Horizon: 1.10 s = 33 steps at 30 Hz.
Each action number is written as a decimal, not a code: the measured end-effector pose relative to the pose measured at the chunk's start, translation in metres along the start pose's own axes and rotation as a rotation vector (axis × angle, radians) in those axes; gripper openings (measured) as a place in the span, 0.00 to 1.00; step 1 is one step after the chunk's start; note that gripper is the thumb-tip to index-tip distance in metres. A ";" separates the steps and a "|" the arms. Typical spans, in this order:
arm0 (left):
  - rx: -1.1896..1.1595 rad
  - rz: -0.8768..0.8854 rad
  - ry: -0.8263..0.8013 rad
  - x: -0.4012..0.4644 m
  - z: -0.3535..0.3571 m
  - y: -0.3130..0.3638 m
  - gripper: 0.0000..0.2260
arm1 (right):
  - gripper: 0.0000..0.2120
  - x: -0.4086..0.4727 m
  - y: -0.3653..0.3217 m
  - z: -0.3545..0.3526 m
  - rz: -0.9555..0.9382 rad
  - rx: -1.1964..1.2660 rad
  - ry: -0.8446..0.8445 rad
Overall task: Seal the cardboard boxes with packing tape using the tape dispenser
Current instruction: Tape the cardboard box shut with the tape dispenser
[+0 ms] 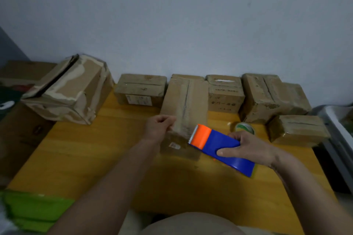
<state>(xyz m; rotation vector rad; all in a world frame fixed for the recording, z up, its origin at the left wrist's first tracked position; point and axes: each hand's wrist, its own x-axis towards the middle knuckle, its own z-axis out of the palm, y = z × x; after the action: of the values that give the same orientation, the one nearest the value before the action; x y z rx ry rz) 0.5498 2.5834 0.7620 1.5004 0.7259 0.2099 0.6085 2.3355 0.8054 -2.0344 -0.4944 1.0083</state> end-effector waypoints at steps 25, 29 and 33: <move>0.558 0.037 0.395 0.029 -0.037 -0.064 0.12 | 0.25 0.082 -0.087 0.032 0.214 -0.553 0.115; 0.459 -0.003 0.317 0.031 -0.035 -0.070 0.11 | 0.27 0.089 -0.093 0.037 0.269 -0.631 0.145; 0.538 -0.012 0.252 0.028 -0.029 -0.076 0.13 | 0.26 0.092 -0.096 0.041 0.298 -0.635 0.126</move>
<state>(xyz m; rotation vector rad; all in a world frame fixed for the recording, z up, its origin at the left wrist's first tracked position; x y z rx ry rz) 0.5325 2.6155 0.6845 2.0017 1.0490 0.2055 0.6326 2.4719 0.8220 -2.7852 -0.4946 0.9611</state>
